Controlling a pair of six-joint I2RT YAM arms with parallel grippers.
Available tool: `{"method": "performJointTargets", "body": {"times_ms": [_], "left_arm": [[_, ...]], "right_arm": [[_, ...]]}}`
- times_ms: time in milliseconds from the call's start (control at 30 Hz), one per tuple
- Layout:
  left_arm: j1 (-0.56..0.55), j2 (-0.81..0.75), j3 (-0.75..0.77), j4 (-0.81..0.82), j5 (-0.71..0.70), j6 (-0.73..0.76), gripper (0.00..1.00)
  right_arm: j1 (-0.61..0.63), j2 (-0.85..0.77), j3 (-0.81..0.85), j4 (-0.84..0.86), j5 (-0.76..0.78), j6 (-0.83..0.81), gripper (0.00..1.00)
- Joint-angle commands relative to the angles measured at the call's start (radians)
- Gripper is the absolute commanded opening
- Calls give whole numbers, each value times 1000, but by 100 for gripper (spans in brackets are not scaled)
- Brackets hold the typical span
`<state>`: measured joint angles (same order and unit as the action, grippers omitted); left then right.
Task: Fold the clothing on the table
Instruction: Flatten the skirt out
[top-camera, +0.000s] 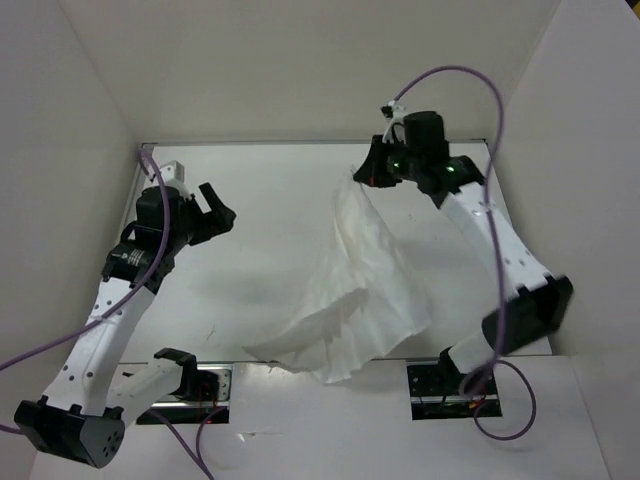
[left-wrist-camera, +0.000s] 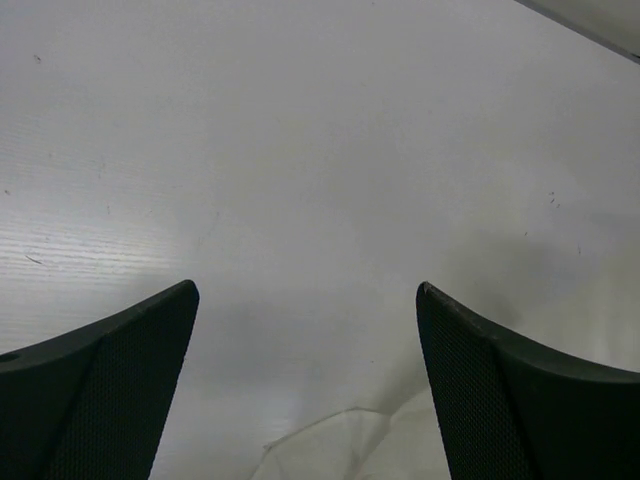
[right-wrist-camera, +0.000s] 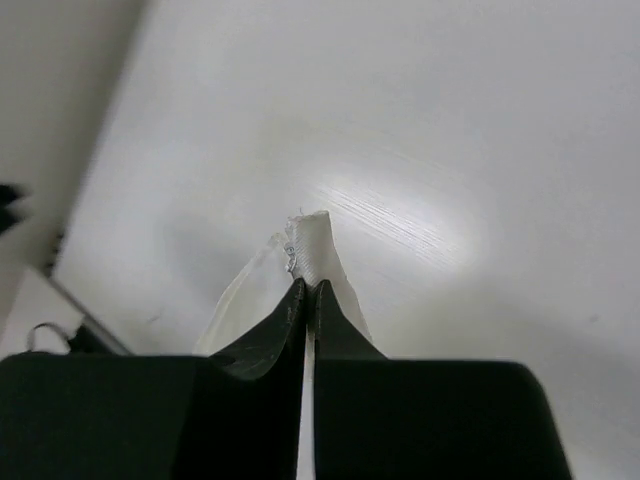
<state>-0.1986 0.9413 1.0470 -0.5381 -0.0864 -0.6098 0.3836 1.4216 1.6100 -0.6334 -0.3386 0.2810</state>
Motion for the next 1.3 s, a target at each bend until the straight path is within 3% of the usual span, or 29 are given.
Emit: {"method": "performJointTargets", "body": {"times_ms": [0,267,600,700,767,800,867,1033,1267], "left_arm": [[5,29,-22,67,60,-11,96],[5,119,-22,102,129,7,96],[5,209,-13,121,181,36,96],[5,246,-4,162,261,56,96],[-4,301,27,176,386,164,87],[-46,327,53,164,475,212,84],[-112,397,108,123,484,327,80],[-408,387,137,180,208,475,85],[-623,581,191,338,166,656,83]], "right_arm": [[-71,205,-51,27,148,26,1],[-133,542,74,24,288,56,0],[-111,449,10,-6,225,12,0],[-101,439,13,3,357,36,0],[-101,471,65,-29,475,46,0],[-101,503,86,-40,489,59,0],[-101,534,138,-58,478,60,0],[-101,547,136,-68,446,60,0],[-111,527,136,-77,493,69,0]]}}
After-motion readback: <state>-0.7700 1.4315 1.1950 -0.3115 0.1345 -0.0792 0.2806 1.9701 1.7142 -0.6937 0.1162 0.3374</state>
